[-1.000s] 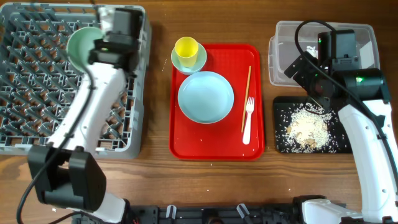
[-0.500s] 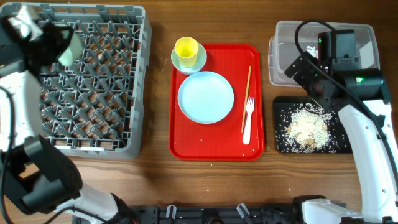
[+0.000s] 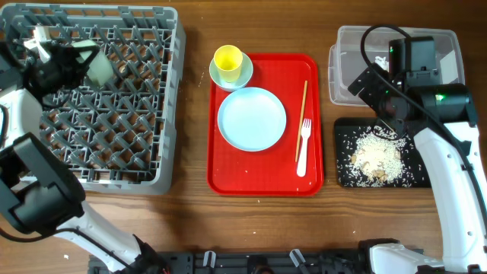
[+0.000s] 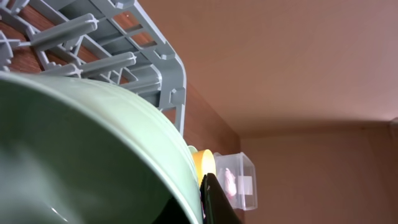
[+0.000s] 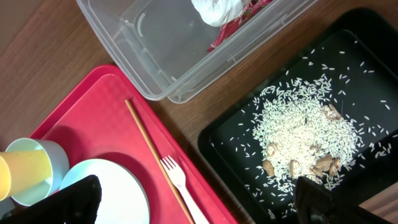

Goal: Sort waste into correct bins and load items into the dishwasher rack
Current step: 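Set the bowl upside down in the rack and open the left gripper, then return the left gripper to the tray and grasp the light blue plate edge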

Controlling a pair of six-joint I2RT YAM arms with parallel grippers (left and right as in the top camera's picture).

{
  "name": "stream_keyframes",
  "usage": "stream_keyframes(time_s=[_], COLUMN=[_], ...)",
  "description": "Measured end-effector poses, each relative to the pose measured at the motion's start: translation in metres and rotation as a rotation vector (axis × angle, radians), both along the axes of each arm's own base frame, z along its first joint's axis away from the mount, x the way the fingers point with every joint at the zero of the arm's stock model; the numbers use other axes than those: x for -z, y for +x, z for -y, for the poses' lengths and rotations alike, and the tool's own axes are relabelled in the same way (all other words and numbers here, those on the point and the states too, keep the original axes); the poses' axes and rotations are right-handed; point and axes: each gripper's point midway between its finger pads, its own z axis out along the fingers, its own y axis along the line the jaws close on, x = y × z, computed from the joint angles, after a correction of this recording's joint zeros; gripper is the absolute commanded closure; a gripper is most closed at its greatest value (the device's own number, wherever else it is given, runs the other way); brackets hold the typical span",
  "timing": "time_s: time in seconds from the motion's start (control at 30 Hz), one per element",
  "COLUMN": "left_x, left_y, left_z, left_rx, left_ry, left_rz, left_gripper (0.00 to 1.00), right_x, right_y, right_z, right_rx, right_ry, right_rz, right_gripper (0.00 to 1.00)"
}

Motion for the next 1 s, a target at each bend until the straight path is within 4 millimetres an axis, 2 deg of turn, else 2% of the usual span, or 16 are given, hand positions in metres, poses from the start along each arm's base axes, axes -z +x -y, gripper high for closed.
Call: stream_keyframes(time_s=[0.1, 0.27, 0.43, 0.6, 0.87, 1.0], left_x=[-0.001, 0.002, 0.004, 0.008, 0.014, 0.01], left_y=[-0.005, -0.018, -0.028, -0.045, -0.08, -0.091], left_z=[-0.009, -0.035, -0.06, -0.086, -0.134, -0.143], left_rx=[-0.016, -0.076, -0.134, -0.201, -0.333, -0.367], left_ry=[-0.027, -0.072, -0.085, -0.117, -0.182, -0.199], left_rz=[-0.014, -0.056, -0.068, -0.104, -0.159, -0.173], left_gripper=[0.89, 0.78, 0.78, 0.72, 0.74, 0.89], right_x=[0.0, 0.0, 0.0, 0.0, 0.0, 0.0], right_y=[0.0, 0.0, 0.0, 0.0, 0.0, 0.0], right_z=[0.0, 0.0, 0.0, 0.0, 0.0, 0.0], right_rx=[0.0, 0.0, 0.0, 0.0, 0.0, 0.0], right_ry=[0.0, 0.0, 0.0, 0.0, 0.0, 0.0], right_rz=[0.0, 0.0, 0.0, 0.0, 0.0, 0.0], right_gripper=[0.0, 0.0, 0.0, 0.0, 0.0, 0.0])
